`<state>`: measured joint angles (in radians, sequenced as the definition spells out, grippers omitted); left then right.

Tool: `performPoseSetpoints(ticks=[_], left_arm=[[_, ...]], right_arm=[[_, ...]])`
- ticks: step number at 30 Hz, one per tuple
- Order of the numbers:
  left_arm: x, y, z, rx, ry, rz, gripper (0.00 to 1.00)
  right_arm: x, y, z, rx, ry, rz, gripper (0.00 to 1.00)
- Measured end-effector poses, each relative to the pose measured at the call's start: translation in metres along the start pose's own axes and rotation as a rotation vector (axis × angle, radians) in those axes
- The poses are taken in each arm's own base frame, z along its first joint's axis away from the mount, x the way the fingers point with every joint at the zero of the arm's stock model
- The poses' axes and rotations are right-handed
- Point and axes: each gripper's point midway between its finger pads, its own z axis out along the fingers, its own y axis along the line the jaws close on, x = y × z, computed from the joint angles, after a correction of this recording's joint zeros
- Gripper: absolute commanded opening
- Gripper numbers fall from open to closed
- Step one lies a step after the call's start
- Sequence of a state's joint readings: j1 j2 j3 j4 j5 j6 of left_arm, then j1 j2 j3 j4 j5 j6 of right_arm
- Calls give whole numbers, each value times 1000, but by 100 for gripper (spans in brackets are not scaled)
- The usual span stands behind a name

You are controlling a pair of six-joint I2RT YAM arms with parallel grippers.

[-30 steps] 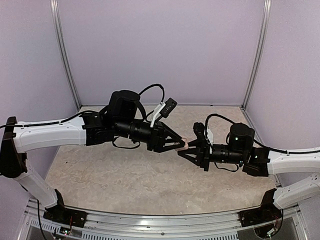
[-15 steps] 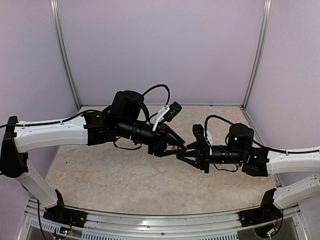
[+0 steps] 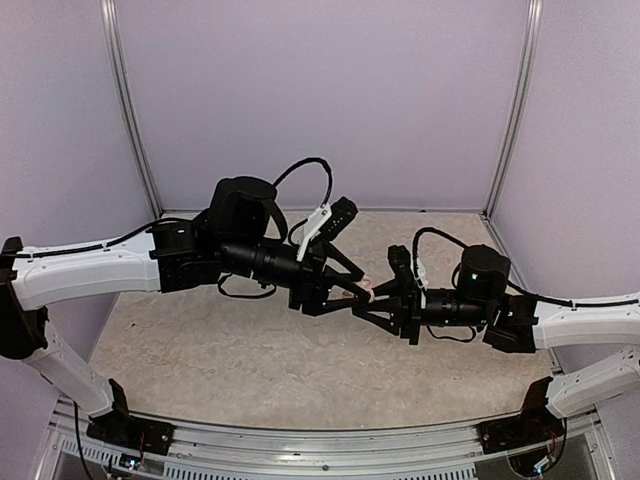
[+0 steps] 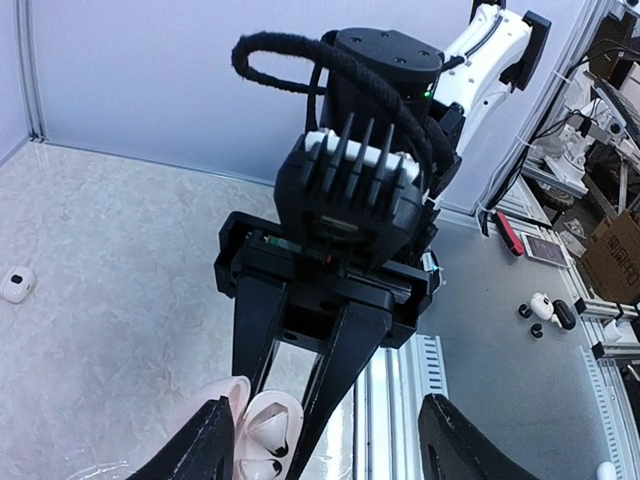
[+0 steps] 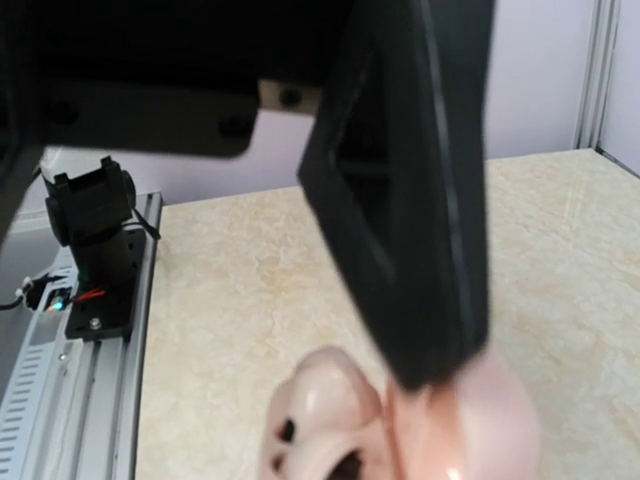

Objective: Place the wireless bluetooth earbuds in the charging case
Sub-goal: Adjust the right earbud in the right side groove of the charging case.

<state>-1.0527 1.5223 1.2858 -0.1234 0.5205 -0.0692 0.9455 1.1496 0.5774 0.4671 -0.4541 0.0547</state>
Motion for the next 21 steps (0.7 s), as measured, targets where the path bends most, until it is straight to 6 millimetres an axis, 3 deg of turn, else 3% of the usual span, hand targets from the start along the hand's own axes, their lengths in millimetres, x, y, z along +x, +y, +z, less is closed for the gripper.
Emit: performPoseSetpoints(ticks=[7,13,21], left_arm=[[-19,7,-25,-71,-87,35,65],[-19,14,-38,-119,-113,39,65],[1,21,-41,-158,-97,32,85]], right_arm=[[-4,3,0,-18,-16,-8,0],[-7,4,-2,-17,-27,-20,0],[-24,11,-13,-26,-82,-72,0]])
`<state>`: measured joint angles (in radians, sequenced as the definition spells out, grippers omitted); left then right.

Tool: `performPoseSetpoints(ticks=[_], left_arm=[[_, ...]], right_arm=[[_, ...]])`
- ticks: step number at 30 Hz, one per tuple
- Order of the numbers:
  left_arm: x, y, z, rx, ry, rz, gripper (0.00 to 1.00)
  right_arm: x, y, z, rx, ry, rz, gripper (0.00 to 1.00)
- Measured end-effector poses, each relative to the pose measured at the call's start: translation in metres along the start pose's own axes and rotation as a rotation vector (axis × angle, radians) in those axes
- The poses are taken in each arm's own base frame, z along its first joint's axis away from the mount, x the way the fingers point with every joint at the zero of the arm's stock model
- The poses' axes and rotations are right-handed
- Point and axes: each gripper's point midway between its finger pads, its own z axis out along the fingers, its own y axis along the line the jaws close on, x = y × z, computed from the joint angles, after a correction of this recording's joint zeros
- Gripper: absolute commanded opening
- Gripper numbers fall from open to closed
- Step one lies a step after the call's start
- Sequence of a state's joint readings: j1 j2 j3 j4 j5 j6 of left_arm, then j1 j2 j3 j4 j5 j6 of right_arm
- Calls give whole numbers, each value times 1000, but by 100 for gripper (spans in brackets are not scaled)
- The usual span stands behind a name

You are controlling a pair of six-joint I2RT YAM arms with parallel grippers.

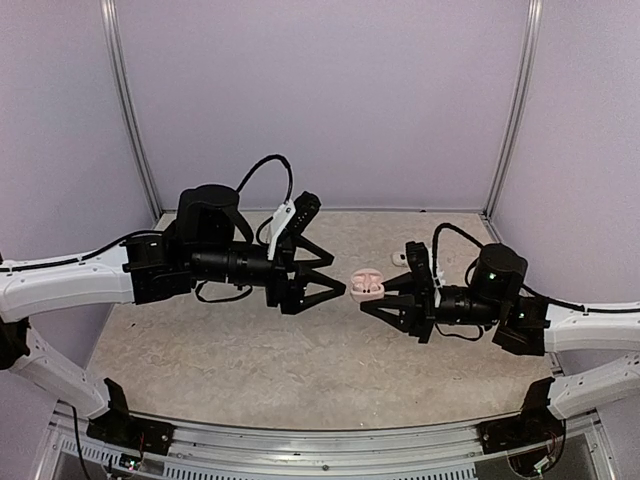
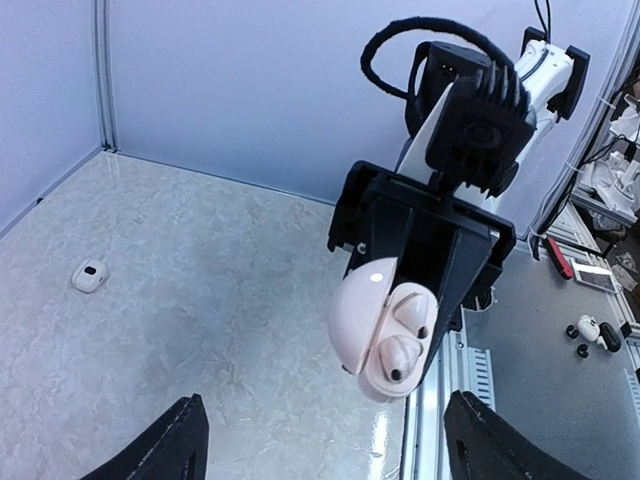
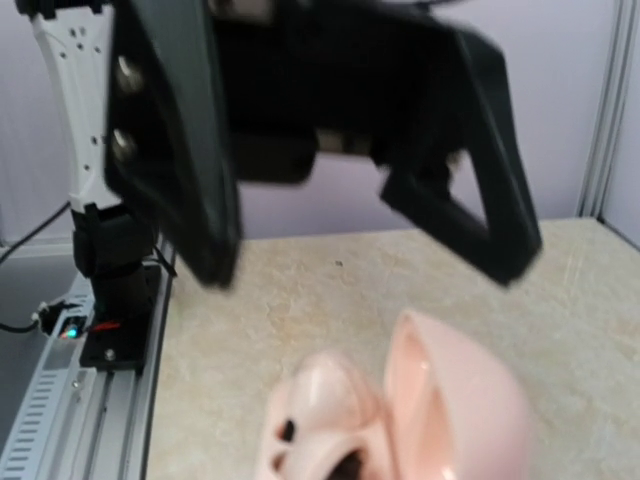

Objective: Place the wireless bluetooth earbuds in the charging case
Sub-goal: Adjust the right earbud in the right side groove of the charging case, then close the charging case with the earbuds inside.

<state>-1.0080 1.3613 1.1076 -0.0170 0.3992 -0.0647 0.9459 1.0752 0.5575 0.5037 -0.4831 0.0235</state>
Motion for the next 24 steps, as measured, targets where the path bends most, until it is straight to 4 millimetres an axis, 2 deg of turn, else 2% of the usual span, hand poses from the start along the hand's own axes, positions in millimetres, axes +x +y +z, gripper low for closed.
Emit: performPoseSetpoints(ticks=[6,17,24], left_arm=[[13,-1,1,4,-2,23,89],[10,-50,11,136,-39,165,83],[10,-57,13,137,-44,232,78]], right_arm=[[-11,7,-5,-29,-30,-46,0],[-3,13,0,-76,-7,-49,0],[-2,16,0,-94,-7,-45,0]])
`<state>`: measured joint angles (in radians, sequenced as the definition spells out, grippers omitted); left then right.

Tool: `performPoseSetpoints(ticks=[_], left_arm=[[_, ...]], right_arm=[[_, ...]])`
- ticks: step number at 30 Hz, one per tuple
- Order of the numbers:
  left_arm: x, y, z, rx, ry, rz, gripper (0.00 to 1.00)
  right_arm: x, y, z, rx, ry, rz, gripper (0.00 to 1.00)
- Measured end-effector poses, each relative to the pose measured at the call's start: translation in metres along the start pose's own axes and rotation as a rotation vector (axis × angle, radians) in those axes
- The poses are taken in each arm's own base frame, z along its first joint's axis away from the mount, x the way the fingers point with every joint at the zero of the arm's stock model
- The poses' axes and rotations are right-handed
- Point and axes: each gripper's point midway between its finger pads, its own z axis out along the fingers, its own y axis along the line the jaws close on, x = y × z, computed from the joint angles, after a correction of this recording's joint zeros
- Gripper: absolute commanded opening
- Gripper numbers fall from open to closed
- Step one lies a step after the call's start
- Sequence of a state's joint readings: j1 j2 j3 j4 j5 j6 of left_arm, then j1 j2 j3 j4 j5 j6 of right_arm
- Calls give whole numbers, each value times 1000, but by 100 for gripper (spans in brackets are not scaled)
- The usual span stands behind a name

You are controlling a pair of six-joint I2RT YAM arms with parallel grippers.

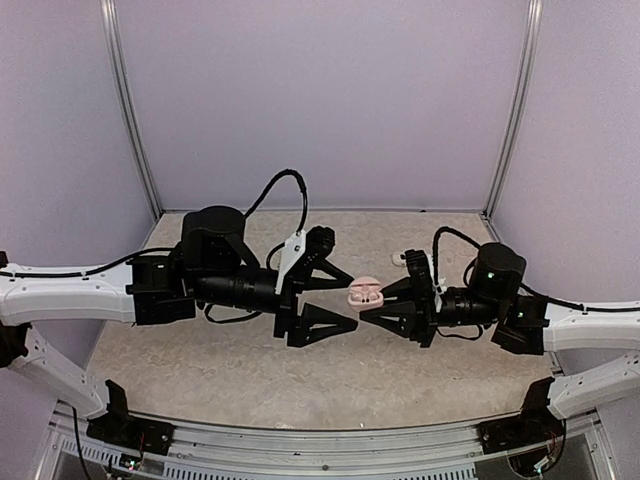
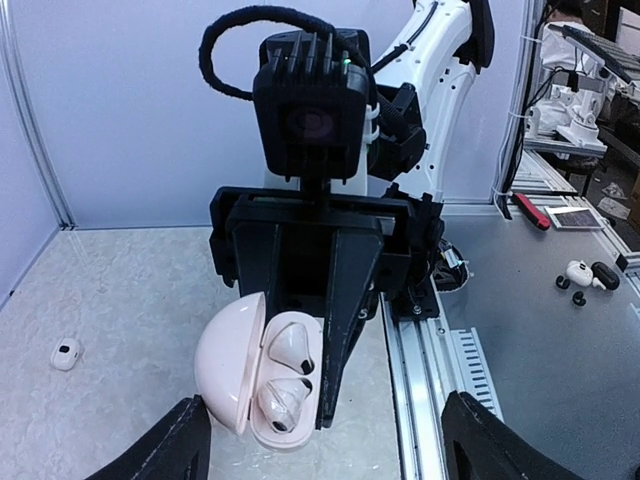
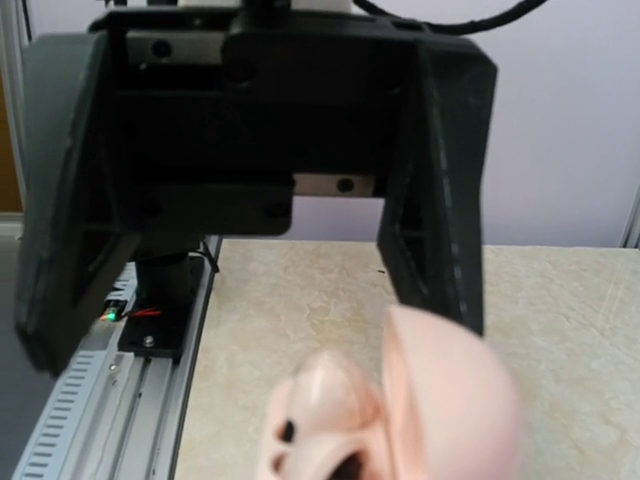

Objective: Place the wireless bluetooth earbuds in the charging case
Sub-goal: Close the charging case with the earbuds inside, then pass from the left arm to the right

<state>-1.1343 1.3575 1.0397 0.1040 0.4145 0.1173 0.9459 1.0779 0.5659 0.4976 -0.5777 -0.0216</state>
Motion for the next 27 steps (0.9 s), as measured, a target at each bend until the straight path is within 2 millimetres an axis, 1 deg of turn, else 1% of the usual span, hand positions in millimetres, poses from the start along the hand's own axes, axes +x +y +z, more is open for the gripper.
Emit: performPoseSetpoints(ticks=[3,7,9,12,14,17,19,23,25,27], left_arm=[[-1,-2,0,-3,-1,27,76],[-3,-12,1,10,0,65,75],[-3,-12,1,0,3,81,75],[-6,-11,-1,-24,0,100,79],[-9,-9,-4,-53,-12,113,82],[-10,-3,-12,-127,-28,139,84],[-9,5,-20,-188,-32,165,85],[-11,20,-32,-309,-25,249,85],[-12,23,-33,-348,-13,301,85],[-9,22,-31,-364,6,352,83]], right_arm=[[2,0,1,-4,5,5,0],[7,-3,3,-3,18,36,0],[7,-3,3,-7,13,49,0],[5,-6,2,-3,5,73,0],[6,-14,0,22,4,96,0],[9,-25,-3,50,10,137,0],[11,-29,-2,54,15,161,0],[10,-29,1,35,25,211,0],[8,-28,4,18,29,236,0],[7,-27,6,-3,34,264,0]])
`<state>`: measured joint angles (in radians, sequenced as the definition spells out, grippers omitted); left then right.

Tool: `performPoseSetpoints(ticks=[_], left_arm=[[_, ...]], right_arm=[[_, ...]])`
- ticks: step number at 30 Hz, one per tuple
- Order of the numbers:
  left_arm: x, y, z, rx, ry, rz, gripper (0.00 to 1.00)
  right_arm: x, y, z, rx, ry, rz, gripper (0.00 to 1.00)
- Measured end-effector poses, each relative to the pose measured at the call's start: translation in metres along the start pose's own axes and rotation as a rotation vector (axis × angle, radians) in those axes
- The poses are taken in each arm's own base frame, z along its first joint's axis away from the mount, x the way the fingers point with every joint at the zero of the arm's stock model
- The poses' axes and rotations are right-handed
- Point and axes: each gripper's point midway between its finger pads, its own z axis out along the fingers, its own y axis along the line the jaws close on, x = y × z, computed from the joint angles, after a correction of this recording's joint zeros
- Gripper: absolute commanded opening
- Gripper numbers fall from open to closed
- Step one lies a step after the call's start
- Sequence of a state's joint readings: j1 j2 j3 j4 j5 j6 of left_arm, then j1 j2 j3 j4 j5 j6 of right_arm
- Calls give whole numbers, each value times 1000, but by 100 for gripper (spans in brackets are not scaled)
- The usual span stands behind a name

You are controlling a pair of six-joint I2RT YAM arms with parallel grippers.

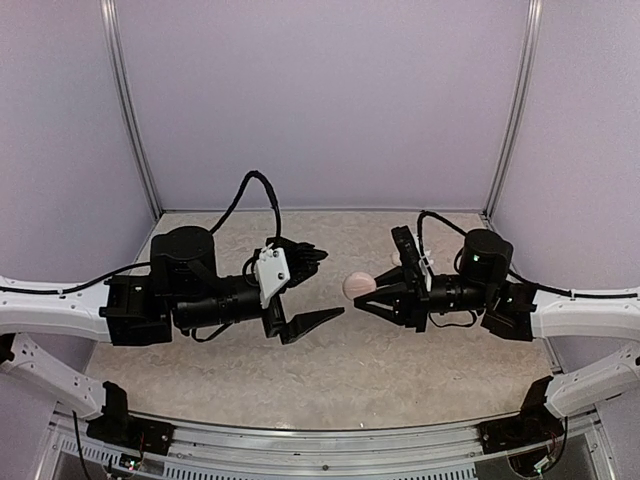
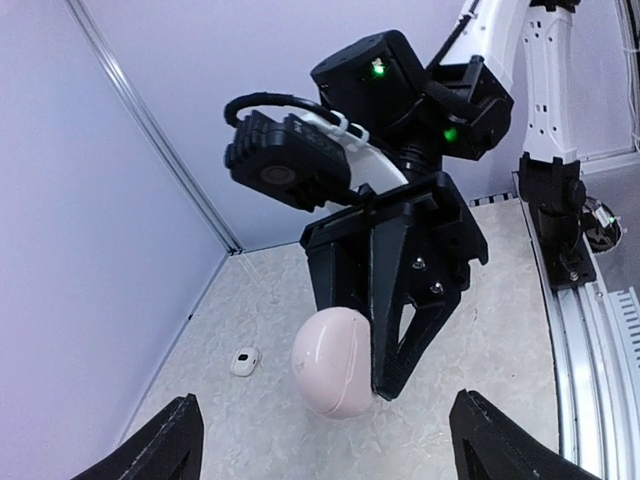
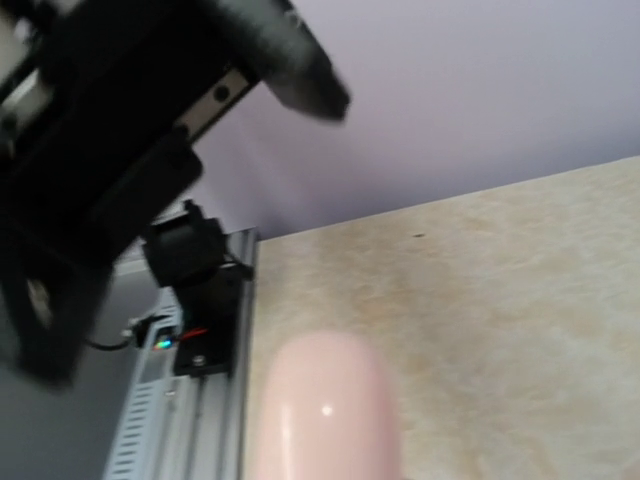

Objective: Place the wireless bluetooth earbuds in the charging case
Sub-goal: Pass from the left arm to the right

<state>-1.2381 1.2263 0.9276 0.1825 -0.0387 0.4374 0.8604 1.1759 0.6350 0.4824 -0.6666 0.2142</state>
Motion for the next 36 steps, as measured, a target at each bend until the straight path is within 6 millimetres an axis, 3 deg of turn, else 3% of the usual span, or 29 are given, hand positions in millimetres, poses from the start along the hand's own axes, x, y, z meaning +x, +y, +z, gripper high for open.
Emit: performPoseSetpoints(ticks=[10,27,36], left_arm=[[29,-30,25,43,102,218,78],[28,-27,38,-10,130,355,64],[34,-24,39,-46,171,421,40]], right_arm=[[3,11,3,-83,16,148,0],[4,19,4,-142,18,241,2],[8,20,4,-160,23,280,12]])
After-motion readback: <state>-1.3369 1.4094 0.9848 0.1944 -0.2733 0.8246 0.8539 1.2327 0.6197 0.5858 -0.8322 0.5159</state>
